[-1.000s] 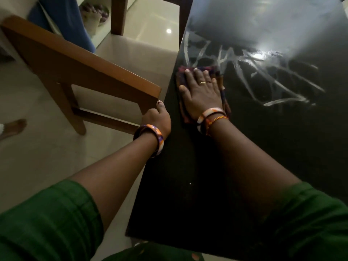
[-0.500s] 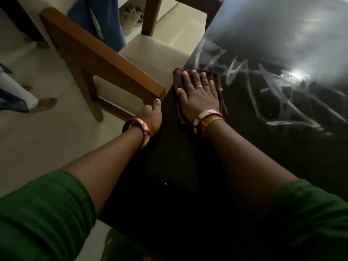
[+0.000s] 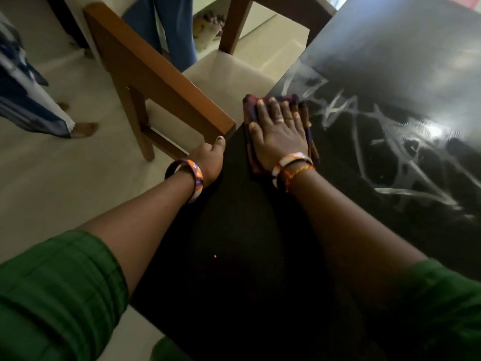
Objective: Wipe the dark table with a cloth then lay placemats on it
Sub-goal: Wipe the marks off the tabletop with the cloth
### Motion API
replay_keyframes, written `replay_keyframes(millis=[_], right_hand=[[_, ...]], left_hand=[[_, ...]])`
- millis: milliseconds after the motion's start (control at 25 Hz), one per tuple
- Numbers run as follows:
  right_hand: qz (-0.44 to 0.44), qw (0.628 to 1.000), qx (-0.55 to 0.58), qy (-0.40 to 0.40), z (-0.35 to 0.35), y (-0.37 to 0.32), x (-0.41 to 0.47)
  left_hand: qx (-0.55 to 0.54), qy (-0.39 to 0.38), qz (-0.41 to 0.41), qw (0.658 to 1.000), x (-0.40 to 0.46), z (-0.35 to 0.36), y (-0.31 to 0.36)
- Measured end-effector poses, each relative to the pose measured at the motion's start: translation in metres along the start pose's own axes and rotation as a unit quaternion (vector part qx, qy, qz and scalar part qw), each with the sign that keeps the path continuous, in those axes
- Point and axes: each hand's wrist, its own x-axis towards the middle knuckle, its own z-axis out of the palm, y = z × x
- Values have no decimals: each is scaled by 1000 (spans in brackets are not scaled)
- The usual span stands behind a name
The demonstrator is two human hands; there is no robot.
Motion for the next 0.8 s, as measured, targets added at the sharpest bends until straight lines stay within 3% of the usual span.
replay_keyframes(millis=[160, 400, 600, 800], right_hand=[[-63, 998, -13, 7, 16, -11, -66], [-19, 1000, -8, -7, 1, -7, 14], [-65, 997, -33, -17, 0, -3, -5], [-118, 991, -47, -38, 10, -31, -84]], left_hand=[[-5, 0, 16, 1000, 3, -1, -1], [-15, -11, -26, 999, -1, -2, 1], [-36, -38, -17, 998, -3, -11, -8], [4, -152, -23, 988, -36, -48, -53]])
